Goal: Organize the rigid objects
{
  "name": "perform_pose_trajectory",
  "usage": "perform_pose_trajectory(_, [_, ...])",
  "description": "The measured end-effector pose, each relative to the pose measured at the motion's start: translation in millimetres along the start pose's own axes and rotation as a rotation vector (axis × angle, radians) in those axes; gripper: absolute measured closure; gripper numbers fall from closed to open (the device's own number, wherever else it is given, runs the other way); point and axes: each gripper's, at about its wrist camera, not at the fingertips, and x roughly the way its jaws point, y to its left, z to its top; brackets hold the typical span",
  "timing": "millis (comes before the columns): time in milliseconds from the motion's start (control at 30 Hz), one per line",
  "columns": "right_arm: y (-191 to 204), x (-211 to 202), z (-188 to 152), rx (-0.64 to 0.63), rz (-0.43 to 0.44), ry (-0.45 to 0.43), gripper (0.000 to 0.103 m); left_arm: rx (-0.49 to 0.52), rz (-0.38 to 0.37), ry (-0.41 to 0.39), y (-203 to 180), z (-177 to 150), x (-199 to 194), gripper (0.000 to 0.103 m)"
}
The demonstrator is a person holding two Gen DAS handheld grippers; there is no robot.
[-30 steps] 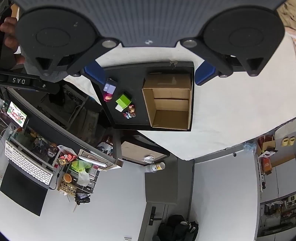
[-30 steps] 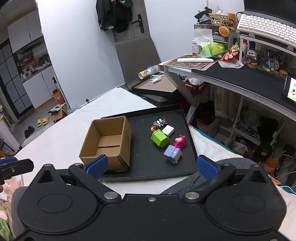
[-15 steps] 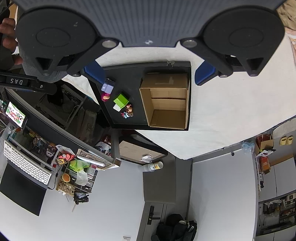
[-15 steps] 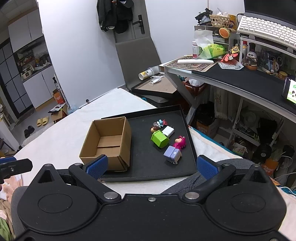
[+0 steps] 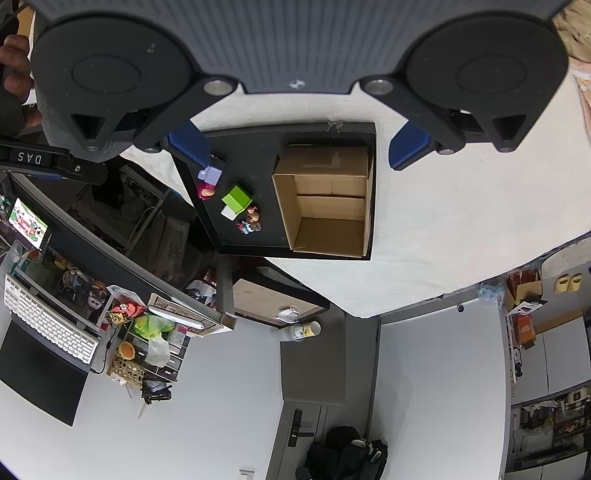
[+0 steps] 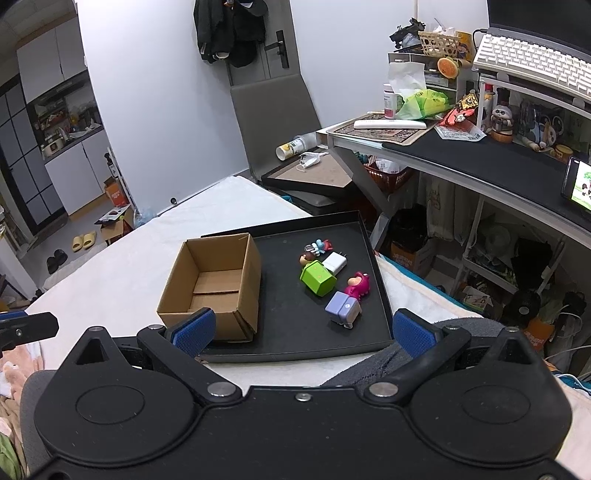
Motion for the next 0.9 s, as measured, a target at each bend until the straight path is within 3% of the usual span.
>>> perform_pose_trajectory(900, [-1.8, 2.1, -1.6, 0.008, -0.003, 0.007, 0.000, 0.012, -0.003, 0.022, -2.8, -2.3, 8.1, 0.001])
